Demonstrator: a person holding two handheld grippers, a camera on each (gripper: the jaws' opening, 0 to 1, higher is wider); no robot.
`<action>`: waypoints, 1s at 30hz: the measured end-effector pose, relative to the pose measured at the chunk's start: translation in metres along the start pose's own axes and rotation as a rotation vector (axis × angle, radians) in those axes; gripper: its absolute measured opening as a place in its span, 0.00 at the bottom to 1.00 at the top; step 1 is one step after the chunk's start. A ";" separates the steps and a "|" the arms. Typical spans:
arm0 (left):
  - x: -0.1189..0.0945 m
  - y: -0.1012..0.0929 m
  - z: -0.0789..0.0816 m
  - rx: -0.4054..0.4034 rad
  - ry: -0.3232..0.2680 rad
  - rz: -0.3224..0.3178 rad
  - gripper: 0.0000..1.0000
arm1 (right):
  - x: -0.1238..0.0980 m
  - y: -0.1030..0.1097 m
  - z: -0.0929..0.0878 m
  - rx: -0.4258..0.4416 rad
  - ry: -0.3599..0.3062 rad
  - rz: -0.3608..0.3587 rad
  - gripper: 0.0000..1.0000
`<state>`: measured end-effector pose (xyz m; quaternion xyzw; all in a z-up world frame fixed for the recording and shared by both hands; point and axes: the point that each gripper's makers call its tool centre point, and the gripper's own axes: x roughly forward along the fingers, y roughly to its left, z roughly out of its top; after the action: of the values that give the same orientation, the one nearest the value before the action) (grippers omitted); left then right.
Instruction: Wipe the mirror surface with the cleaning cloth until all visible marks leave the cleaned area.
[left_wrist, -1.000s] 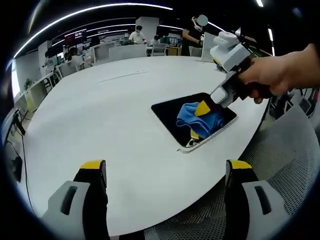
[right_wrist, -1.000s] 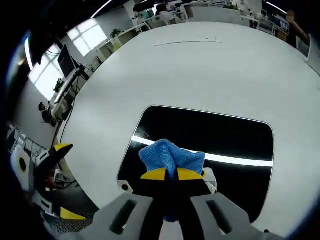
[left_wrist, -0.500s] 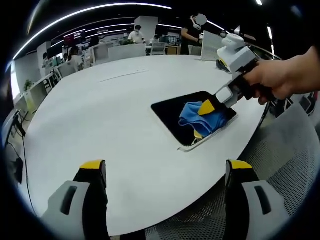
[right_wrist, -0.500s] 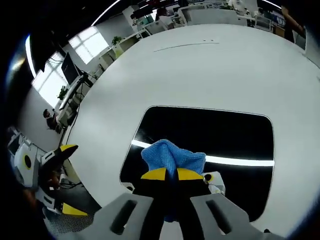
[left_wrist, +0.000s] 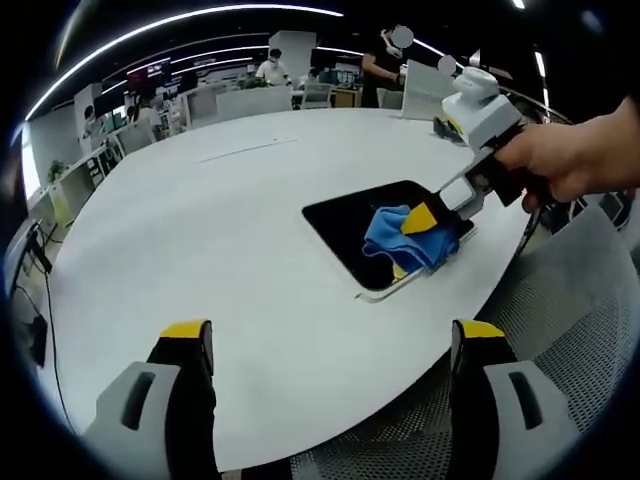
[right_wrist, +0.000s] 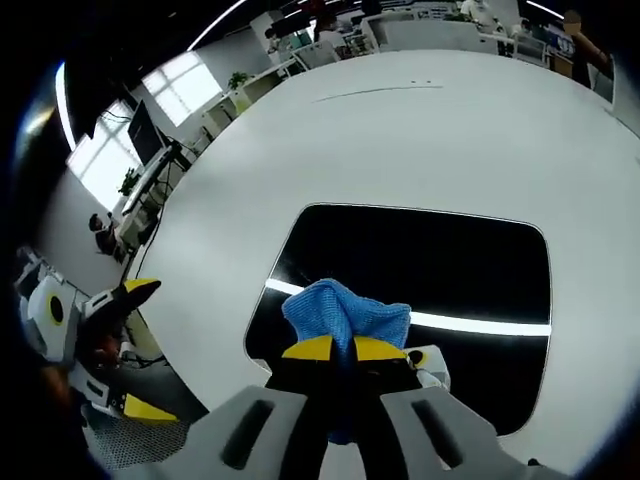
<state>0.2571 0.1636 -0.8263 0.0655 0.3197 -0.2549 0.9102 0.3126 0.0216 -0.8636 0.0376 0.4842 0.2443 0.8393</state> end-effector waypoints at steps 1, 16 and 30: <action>0.000 0.001 0.000 -0.001 0.001 0.001 0.98 | 0.000 0.001 -0.001 -0.006 -0.002 -0.002 0.00; 0.001 0.001 -0.001 0.002 0.007 0.001 0.98 | -0.003 0.008 -0.010 -0.005 0.015 0.007 0.00; 0.000 0.002 -0.002 0.002 0.011 0.009 0.98 | -0.002 0.007 -0.007 0.016 0.025 0.033 0.00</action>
<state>0.2571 0.1660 -0.8285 0.0691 0.3243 -0.2508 0.9095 0.3032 0.0253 -0.8644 0.0492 0.4958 0.2544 0.8288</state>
